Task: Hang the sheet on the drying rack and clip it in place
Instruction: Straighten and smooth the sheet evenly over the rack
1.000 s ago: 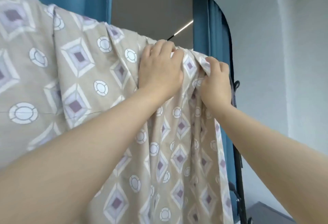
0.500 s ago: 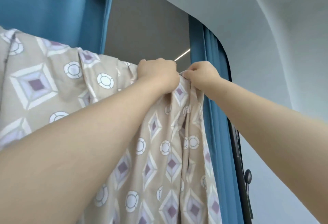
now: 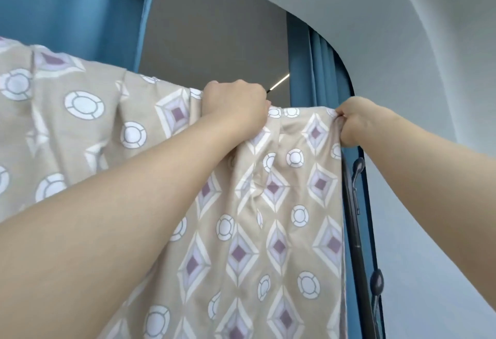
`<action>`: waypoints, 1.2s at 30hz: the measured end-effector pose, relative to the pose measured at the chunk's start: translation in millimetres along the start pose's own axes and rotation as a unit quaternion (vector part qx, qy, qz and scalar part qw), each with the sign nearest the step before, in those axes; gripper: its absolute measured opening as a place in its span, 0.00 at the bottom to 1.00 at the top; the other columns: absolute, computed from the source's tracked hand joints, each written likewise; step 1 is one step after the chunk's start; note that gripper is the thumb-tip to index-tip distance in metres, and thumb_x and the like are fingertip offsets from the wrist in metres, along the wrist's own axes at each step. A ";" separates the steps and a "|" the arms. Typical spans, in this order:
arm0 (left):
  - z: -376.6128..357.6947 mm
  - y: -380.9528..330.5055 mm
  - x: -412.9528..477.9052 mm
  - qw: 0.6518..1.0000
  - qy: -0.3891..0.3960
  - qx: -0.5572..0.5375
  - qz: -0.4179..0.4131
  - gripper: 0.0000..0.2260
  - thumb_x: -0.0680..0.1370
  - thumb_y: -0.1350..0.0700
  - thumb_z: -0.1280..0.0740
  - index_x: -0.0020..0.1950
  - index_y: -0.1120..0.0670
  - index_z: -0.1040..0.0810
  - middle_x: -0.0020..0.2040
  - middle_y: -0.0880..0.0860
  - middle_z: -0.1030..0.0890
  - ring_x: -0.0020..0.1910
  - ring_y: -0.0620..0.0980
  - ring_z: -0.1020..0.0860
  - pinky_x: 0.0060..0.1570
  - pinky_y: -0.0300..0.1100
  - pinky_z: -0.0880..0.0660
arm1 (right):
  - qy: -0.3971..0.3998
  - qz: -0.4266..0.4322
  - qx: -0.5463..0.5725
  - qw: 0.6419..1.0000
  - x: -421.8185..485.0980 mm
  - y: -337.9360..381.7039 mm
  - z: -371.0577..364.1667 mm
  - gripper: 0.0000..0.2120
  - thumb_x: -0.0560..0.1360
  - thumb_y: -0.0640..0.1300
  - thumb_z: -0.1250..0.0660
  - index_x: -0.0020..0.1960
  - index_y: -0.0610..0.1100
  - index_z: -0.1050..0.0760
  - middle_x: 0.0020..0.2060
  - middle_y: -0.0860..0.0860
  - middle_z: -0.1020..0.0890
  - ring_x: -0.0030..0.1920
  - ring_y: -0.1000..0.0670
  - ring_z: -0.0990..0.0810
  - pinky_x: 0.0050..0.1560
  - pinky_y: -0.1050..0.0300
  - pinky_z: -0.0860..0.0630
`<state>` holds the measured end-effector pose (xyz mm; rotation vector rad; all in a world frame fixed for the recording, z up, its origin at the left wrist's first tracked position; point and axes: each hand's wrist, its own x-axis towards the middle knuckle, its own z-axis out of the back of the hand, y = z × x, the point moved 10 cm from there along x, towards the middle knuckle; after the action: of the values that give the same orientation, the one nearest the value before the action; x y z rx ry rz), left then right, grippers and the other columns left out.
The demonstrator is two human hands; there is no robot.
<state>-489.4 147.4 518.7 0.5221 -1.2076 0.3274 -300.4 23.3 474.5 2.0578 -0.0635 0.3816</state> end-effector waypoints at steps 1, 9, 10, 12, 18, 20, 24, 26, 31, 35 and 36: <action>-0.5 -3.8 0.6 1.000 -0.002 -0.003 -0.003 0.14 0.82 0.51 0.49 0.48 0.50 0.25 0.51 0.54 0.20 0.50 0.56 0.24 0.43 0.45 0.42 | -0.005 0.004 0.003 1.000 5.1 0.2 7.1 0.13 0.78 0.38 0.46 0.34 0.42 0.36 0.24 0.52 0.32 0.09 0.54 0.36 0.14 0.70 0.37; -10.2 -52.7 13.7 1.000 -0.025 -0.008 -0.013 0.11 0.81 0.55 0.48 0.42 0.49 0.29 0.49 0.53 0.19 0.42 0.53 0.29 0.43 0.45 0.43 | -0.052 0.068 0.001 0.996 44.6 15.6 67.8 0.09 0.77 0.38 0.44 0.40 0.46 0.31 0.23 0.54 0.29 0.12 0.57 0.36 0.18 0.73 0.35; -11.3 -57.5 15.4 1.000 -0.027 -0.012 -0.012 0.11 0.81 0.56 0.47 0.42 0.49 0.30 0.48 0.53 0.19 0.41 0.53 0.30 0.43 0.45 0.43 | -0.053 0.075 -0.001 0.996 48.0 17.1 72.8 0.08 0.76 0.38 0.44 0.42 0.45 0.29 0.29 0.54 0.27 0.17 0.57 0.31 0.21 0.72 0.31; -14.6 -67.3 19.2 0.999 -0.025 -0.019 -0.013 0.11 0.81 0.56 0.47 0.42 0.50 0.30 0.47 0.52 0.20 0.40 0.53 0.30 0.43 0.45 0.43 | -0.057 0.080 -0.005 0.995 54.1 18.9 82.6 0.09 0.75 0.37 0.44 0.48 0.43 0.25 0.39 0.52 0.22 0.32 0.54 0.24 0.35 0.64 0.23; -21.3 -92.6 30.0 0.999 0.004 -0.050 -0.009 0.11 0.81 0.54 0.48 0.45 0.52 0.28 0.47 0.52 0.22 0.43 0.54 0.30 0.44 0.45 0.42 | -0.077 0.066 -0.031 0.994 64.0 12.0 133.3 0.14 0.80 0.39 0.49 0.36 0.44 0.39 0.37 0.52 0.32 0.28 0.53 0.33 0.22 0.69 0.31; -22.6 -98.9 25.4 0.999 -0.013 -0.050 -0.010 0.12 0.80 0.54 0.48 0.50 0.51 0.25 0.49 0.52 0.21 0.47 0.55 0.27 0.45 0.45 0.42 | -0.057 0.047 0.002 0.997 60.0 -4.5 142.0 0.12 0.80 0.40 0.44 0.38 0.43 0.32 0.31 0.52 0.25 0.22 0.54 0.26 0.19 0.66 0.31; -26.0 -107.8 -3.1 0.994 -0.076 -0.077 -0.016 0.14 0.79 0.52 0.46 0.57 0.51 0.23 0.58 0.51 0.23 0.58 0.55 0.28 0.57 0.48 0.40 | 0.072 0.012 0.010 0.997 34.2 -33.6 122.1 0.10 0.79 0.48 0.40 0.49 0.43 0.26 0.34 0.48 0.17 0.29 0.51 0.20 0.27 0.60 0.25; -28.6 -112.9 -21.7 0.988 -0.094 -0.123 -0.021 0.13 0.78 0.52 0.44 0.57 0.50 0.22 0.60 0.49 0.24 0.63 0.53 0.31 0.61 0.48 0.43 | 0.141 -0.006 0.011 0.990 14.2 -44.5 113.1 0.14 0.78 0.53 0.40 0.44 0.44 0.24 0.29 0.49 0.17 0.26 0.51 0.18 0.29 0.59 0.23; -40.8 -116.6 -84.4 0.974 -0.120 -0.192 -0.017 0.11 0.72 0.52 0.38 0.50 0.49 0.20 0.58 0.50 0.22 0.62 0.54 0.29 0.58 0.45 0.44 | 0.282 -0.004 0.023 0.959 -28.7 -69.8 108.6 0.19 0.71 0.58 0.35 0.55 0.47 0.20 0.47 0.48 0.15 0.44 0.46 0.15 0.44 0.51 0.18; -55.4 -107.6 -152.4 0.968 -0.152 -0.198 0.016 0.11 0.66 0.55 0.32 0.47 0.49 0.20 0.58 0.53 0.22 0.61 0.52 0.33 0.56 0.48 0.41 | 0.316 0.041 -0.043 0.947 -58.3 -113.0 122.2 0.21 0.66 0.56 0.30 0.56 0.49 0.23 0.45 0.52 0.15 0.44 0.50 0.17 0.46 0.56 0.21; -61.5 -105.2 -169.0 0.968 -0.144 -0.201 0.034 0.13 0.65 0.55 0.31 0.49 0.49 0.21 0.60 0.53 0.24 0.62 0.53 0.34 0.58 0.49 0.41 | 0.307 0.055 -0.063 0.948 -61.6 -126.2 127.8 0.22 0.65 0.54 0.30 0.57 0.49 0.24 0.46 0.53 0.16 0.45 0.51 0.18 0.48 0.54 0.24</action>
<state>-442.9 98.6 321.5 0.1778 -1.5308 0.0581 -302.3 -30.7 292.5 1.7328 0.1713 1.0435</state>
